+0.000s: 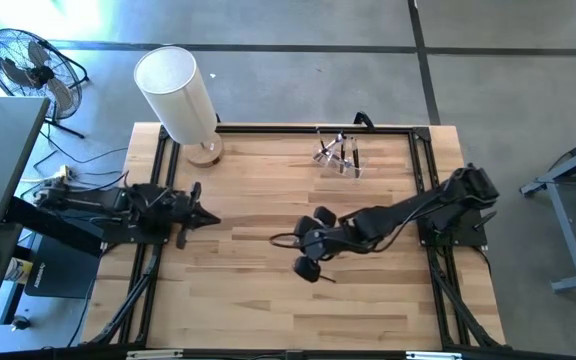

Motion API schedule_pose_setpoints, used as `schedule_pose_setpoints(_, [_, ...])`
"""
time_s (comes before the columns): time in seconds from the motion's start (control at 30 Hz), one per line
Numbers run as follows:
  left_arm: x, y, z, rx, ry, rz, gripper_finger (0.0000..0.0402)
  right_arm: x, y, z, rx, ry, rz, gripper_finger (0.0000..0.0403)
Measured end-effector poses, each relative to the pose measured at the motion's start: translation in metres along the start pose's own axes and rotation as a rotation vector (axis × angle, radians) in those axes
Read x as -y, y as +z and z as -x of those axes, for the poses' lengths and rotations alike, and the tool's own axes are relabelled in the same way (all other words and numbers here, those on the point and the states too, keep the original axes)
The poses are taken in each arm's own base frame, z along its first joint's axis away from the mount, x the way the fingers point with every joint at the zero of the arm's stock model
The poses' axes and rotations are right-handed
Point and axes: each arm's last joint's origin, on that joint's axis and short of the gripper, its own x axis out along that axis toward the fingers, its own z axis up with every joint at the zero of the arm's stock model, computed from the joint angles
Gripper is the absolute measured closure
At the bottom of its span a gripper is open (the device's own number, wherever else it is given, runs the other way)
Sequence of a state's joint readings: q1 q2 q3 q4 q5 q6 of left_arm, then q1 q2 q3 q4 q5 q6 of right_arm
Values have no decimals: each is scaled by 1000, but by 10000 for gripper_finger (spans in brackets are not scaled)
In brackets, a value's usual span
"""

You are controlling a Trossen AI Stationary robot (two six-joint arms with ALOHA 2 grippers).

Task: Pick & Place Makeup Brushes
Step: Put the black makeup brush into the transparent organizer

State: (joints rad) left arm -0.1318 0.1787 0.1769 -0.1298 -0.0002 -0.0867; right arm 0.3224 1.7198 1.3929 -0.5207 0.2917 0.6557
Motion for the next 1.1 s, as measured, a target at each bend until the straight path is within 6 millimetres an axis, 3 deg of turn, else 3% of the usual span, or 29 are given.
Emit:
schedule_pose_setpoints(0.23, [-7,-19,8,64,-42,-33,401,1,12,-7,-46,24,-76,403])
schedule_pose_setpoints(0.43, [-12,-21,5,69,-63,-94,401,5,7,-25,-183,-6,-111,403])
schedule_pose_setpoints(0.7, [-19,-22,6,73,76,-55,401,3,-9,-58,-330,-27,-96,403])
schedule_pose_setpoints(1.1, [-19,-21,6,84,82,-40,401,-11,-42,-102,-369,-20,72,394])
